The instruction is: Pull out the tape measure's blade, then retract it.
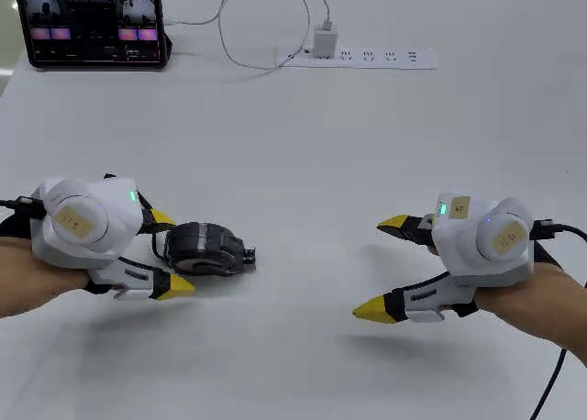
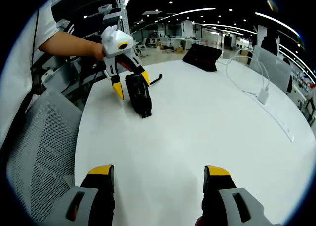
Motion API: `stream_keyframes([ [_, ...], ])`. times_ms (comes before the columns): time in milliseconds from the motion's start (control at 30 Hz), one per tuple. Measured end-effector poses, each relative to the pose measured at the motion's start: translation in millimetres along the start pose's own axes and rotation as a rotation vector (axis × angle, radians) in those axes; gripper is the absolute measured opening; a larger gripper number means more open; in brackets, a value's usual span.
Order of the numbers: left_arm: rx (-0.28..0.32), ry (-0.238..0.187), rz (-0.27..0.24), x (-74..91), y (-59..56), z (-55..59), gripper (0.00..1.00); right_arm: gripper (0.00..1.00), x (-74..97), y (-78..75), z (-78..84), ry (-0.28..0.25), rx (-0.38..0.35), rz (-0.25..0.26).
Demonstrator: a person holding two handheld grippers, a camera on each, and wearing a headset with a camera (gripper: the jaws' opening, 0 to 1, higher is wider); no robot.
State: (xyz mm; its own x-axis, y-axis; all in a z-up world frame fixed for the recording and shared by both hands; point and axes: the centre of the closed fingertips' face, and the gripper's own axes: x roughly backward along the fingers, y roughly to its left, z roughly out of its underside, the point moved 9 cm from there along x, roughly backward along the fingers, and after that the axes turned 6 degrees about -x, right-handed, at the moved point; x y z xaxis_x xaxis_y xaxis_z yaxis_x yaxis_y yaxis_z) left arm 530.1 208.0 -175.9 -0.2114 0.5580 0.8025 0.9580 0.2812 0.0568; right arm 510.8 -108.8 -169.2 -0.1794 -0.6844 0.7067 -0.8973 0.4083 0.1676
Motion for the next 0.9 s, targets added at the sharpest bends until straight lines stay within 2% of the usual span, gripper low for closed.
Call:
stream_keyframes([
  [233, -0.026, 0.011, 0.020, -3.1, 1.2, -1.5, 0.38, 0.71, -1.4, 0.1, 0.4, 0.002, 0.001, -0.003],
  [700, -0.034, 0.016, 0.019, -6.3, 0.9, -3.1, 0.30, 0.70, -3.7, 0.1, -1.0, -0.003, 0.003, -0.004],
  [900, -0.036, 0.020, 0.017, -7.2, 0.3, -3.6, 0.30, 0.70, -4.9, 0.3, -1.8, -0.005, 0.007, -0.009],
])
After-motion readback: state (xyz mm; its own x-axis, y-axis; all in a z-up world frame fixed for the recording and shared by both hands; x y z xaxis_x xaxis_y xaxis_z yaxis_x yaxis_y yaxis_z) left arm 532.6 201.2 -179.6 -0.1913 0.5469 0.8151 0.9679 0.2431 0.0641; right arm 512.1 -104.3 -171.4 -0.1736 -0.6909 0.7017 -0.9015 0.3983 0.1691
